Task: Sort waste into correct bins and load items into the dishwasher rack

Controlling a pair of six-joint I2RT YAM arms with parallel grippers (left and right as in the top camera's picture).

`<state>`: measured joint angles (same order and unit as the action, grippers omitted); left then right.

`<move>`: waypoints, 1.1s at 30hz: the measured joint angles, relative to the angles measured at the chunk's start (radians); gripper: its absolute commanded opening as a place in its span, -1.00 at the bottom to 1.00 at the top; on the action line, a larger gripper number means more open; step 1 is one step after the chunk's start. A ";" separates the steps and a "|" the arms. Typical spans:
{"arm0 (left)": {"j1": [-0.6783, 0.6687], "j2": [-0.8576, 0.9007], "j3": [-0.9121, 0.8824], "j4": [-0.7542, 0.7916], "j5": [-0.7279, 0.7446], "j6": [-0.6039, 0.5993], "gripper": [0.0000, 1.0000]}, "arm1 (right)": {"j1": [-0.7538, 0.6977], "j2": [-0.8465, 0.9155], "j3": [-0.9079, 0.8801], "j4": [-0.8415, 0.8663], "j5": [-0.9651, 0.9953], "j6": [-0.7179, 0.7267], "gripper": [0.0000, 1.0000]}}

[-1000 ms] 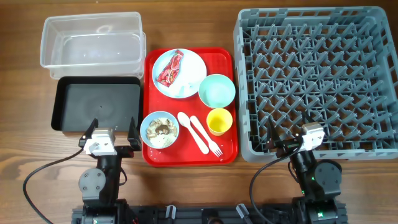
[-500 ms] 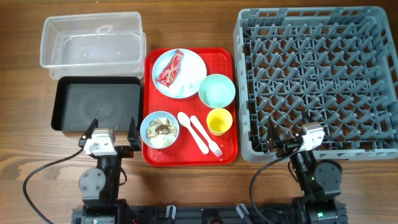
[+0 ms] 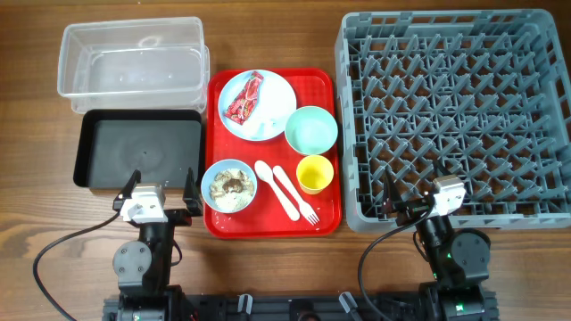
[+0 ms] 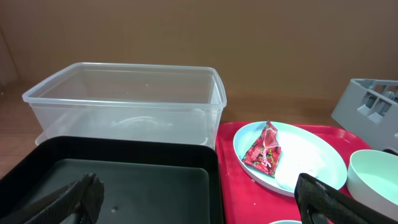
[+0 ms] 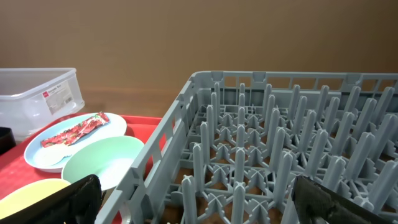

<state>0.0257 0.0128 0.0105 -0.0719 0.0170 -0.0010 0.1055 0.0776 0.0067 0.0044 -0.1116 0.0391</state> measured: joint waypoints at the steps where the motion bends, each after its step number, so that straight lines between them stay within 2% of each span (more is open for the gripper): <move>1: 0.000 0.000 0.000 0.000 0.000 0.000 1.00 | 0.000 0.000 0.000 0.000 0.000 0.000 0.99; 25: 0.000 0.000 0.000 0.003 0.004 0.000 1.00 | 0.000 0.000 0.000 0.000 0.000 0.000 0.99; 28: 0.000 0.000 0.006 -0.004 0.069 -0.063 1.00 | 0.000 0.000 0.000 0.000 0.000 0.000 0.99; 31: 0.000 0.038 0.110 -0.138 0.130 -0.135 1.00 | 0.000 0.001 0.000 0.000 0.000 0.000 1.00; 33: 0.000 0.156 0.321 -0.244 0.166 -0.163 1.00 | 0.000 0.003 0.000 0.000 0.000 0.000 0.99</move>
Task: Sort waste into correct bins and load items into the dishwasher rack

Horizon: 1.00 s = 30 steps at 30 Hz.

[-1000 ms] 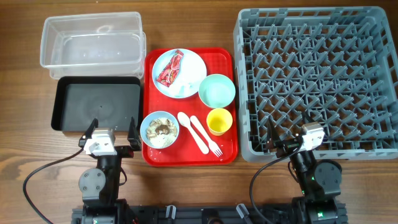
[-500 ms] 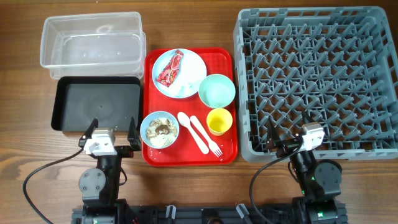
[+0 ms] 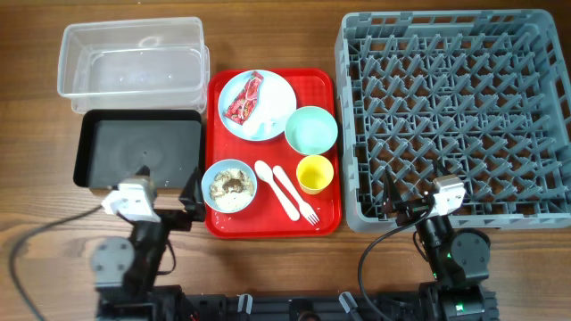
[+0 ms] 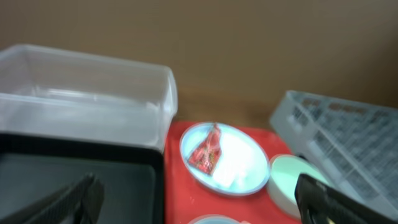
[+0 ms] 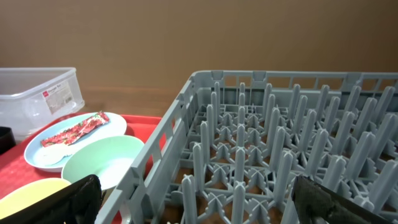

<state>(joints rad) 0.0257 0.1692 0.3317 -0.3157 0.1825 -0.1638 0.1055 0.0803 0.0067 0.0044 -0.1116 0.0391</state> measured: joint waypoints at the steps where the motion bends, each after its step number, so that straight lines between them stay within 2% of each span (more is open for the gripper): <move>1: 0.000 0.069 0.124 -0.102 0.010 -0.007 0.99 | 0.000 0.002 0.000 0.000 0.000 0.000 0.99; 2: 0.000 0.161 0.240 -0.173 0.019 -0.008 1.00 | 0.000 0.001 0.000 0.000 0.000 0.000 1.00; 3: 0.000 0.313 0.443 -0.358 0.038 -0.012 1.00 | 0.000 0.001 0.000 0.000 0.000 0.000 0.99; 6: 0.000 0.753 0.980 -0.768 0.090 -0.018 1.00 | 0.000 0.005 0.000 -0.002 0.000 0.000 0.99; 8: 0.000 0.943 1.182 -0.912 0.109 -0.022 0.94 | 0.000 0.005 0.000 -0.003 0.000 0.000 0.99; 9: 0.000 0.988 1.217 -0.928 0.120 -0.022 0.34 | 0.000 0.005 0.000 -0.002 0.000 0.000 0.99; 11: 0.000 1.073 1.244 -0.982 0.158 -0.026 -0.55 | 0.000 0.005 0.000 -0.002 0.000 0.000 0.99; 12: -0.004 1.105 1.246 -1.025 0.169 -0.027 -0.85 | 0.000 0.005 0.000 -0.002 0.000 0.000 0.99; 13: -0.014 1.138 1.246 -1.063 0.176 -0.026 -0.92 | 0.000 0.005 0.000 -0.002 0.000 0.000 0.99; 16: -0.077 1.189 1.232 -1.086 0.177 -0.030 -0.91 | 0.000 0.005 0.000 -0.002 0.000 0.000 0.99; 18: -0.161 1.192 1.184 -1.055 0.121 -0.074 -0.75 | 0.000 0.005 0.000 -0.002 0.000 0.000 0.99; 19: -0.210 1.192 1.148 -1.027 0.076 -0.115 -0.49 | 0.000 0.005 0.000 -0.002 0.000 0.000 0.99; 20: -0.262 1.193 1.099 -0.987 0.028 -0.160 -0.35 | 0.000 0.005 0.000 -0.002 0.000 0.000 1.00; 22: -0.356 1.195 0.987 -0.896 -0.056 -0.233 -0.33 | 0.000 0.005 0.000 -0.001 0.000 0.000 0.99; 24: -0.389 1.198 0.914 -0.827 -0.125 -0.285 -0.42 | 0.000 0.005 0.000 0.000 0.000 0.000 0.99; 27: -0.365 1.199 0.889 -0.737 -0.215 -0.322 -0.38 | 0.000 0.005 0.000 0.000 0.000 0.000 0.99; 30: -0.282 1.199 0.888 -0.674 -0.245 -0.332 -0.36 | 0.000 0.005 0.000 0.000 0.000 0.000 0.99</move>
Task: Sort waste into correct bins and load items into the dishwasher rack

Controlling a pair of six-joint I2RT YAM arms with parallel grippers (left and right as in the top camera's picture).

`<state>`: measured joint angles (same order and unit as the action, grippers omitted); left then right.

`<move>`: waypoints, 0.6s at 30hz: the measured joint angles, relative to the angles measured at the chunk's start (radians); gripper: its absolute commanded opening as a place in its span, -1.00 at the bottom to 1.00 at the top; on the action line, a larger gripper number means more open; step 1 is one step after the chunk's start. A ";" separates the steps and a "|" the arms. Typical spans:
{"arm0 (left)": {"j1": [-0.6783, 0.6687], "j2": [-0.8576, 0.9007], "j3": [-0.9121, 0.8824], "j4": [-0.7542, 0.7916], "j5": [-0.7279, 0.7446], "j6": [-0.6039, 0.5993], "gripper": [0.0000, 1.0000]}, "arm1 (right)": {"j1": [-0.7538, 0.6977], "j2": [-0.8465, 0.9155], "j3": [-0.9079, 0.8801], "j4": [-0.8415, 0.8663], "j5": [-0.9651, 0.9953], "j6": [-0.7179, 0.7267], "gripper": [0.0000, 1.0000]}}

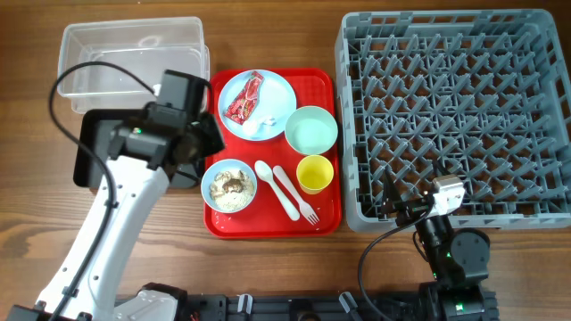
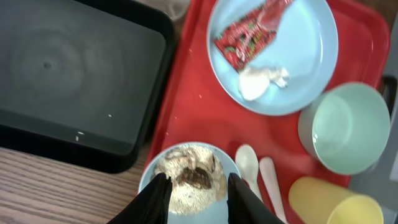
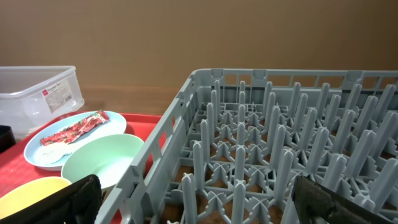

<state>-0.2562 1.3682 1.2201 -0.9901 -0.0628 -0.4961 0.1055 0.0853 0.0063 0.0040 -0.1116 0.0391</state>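
On the red tray [image 1: 330,85] sit a blue plate [image 1: 277,94] with a red wrapper [image 1: 245,98] and a white napkin [image 2: 261,79], a mint bowl [image 1: 311,130], a yellow cup [image 1: 314,173], a white spoon [image 1: 270,176] and fork [image 1: 296,194], and a bowl of food scraps [image 1: 229,185]. My left gripper [image 2: 196,196] points down, open, with its fingers either side of the scraps bowl [image 2: 189,177], above it. My right gripper [image 3: 199,205] rests wide open at the near edge of the grey dishwasher rack [image 1: 455,107], holding nothing.
A black bin [image 1: 116,147] lies left of the tray, with a clear plastic bin [image 1: 129,58] behind it. The left arm reaches across the black bin's near right corner. Bare wooden table runs along the front edge.
My left arm has moved from the table's front edge to above the tray's left side, wrist pointing down over the scraps bowl, jaws narrower but open. The right arm has not moved.
Both grippers first rested wide open at the front edge, the left facing the bins, the right facing the rack. Then the left wrist had shifted and turned towards the tray. Now it hangs over the scraps bowl; nothing on the tray has moved.
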 measured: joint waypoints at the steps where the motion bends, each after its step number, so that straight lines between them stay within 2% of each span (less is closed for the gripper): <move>1: 0.021 0.000 0.000 0.004 0.000 0.000 -0.35 | 0.000 0.000 0.000 0.000 0.000 0.000 0.99; 11: 0.023 0.100 -0.004 -0.013 0.057 0.000 -0.42 | 0.000 0.000 0.000 0.000 0.000 0.000 0.99; 18: -0.075 0.167 -0.004 -0.010 0.071 0.000 -0.39 | 0.000 0.000 0.000 0.000 0.000 0.000 0.99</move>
<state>-0.3309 1.5356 1.2163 -1.0004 0.0078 -0.4961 0.1055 0.0853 0.0063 0.0040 -0.1116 0.0391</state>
